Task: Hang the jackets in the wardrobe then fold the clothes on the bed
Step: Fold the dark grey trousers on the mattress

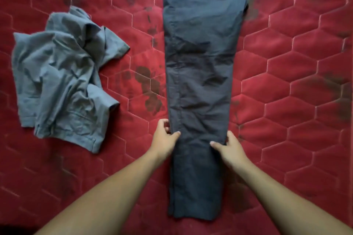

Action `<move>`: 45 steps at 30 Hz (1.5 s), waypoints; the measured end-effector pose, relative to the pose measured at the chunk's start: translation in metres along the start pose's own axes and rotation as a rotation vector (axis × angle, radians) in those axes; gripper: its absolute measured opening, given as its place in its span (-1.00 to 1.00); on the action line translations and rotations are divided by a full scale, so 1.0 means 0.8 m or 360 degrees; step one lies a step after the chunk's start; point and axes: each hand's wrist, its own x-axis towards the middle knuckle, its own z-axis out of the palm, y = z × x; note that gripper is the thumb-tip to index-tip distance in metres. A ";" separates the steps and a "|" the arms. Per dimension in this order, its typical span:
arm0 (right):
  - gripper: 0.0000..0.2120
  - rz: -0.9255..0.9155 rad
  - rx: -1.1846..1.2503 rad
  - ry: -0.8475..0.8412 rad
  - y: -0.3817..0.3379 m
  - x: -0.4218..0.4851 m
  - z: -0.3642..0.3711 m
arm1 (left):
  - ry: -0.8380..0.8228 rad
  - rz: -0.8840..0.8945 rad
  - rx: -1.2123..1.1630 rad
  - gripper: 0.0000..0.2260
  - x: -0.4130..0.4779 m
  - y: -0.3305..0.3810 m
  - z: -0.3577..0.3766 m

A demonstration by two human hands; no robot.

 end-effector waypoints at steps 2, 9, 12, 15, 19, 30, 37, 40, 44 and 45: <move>-0.69 -0.0138 -0.0117 0.0111 0.004 -0.019 0.005 | -0.0043 0.0016 -0.0012 -0.60 -0.014 -0.012 0.000; -0.78 -0.0305 -0.0106 -0.0118 0.012 -0.049 0.018 | -0.0293 0.0037 0.0038 -0.58 -0.047 -0.056 -0.020; -0.94 -0.0064 -0.0082 -0.0241 0.024 -0.050 0.021 | -0.0341 0.0030 0.0110 -0.67 -0.049 -0.069 -0.026; -0.87 0.0097 -0.0036 -0.0191 0.039 -0.054 0.021 | -0.0414 0.0107 0.0281 -0.82 -0.049 -0.082 -0.033; -0.90 0.0208 0.0099 -0.0148 0.061 -0.062 0.020 | -0.0499 0.0040 0.0494 -0.84 -0.059 -0.104 -0.026; -0.90 0.0181 0.0098 -0.0270 0.098 -0.085 0.011 | -0.0433 -0.0354 0.0083 -0.79 -0.094 -0.117 -0.023; -0.91 0.0331 -0.0264 -0.0419 0.145 -0.110 0.017 | -0.0578 -0.0279 0.0341 -0.77 -0.130 -0.141 -0.015; -0.92 0.0255 -0.0452 -0.0468 0.160 -0.119 0.017 | -0.0494 -0.0227 0.0679 -0.81 -0.141 -0.163 -0.013; -0.64 -0.0280 -0.1119 0.0019 0.136 -0.115 0.011 | -0.0158 0.0009 0.0924 -0.53 -0.143 -0.160 -0.018; -0.58 -0.0485 -0.1224 0.0269 0.124 -0.110 0.011 | -0.0015 0.0197 0.1059 -0.44 -0.138 -0.153 -0.019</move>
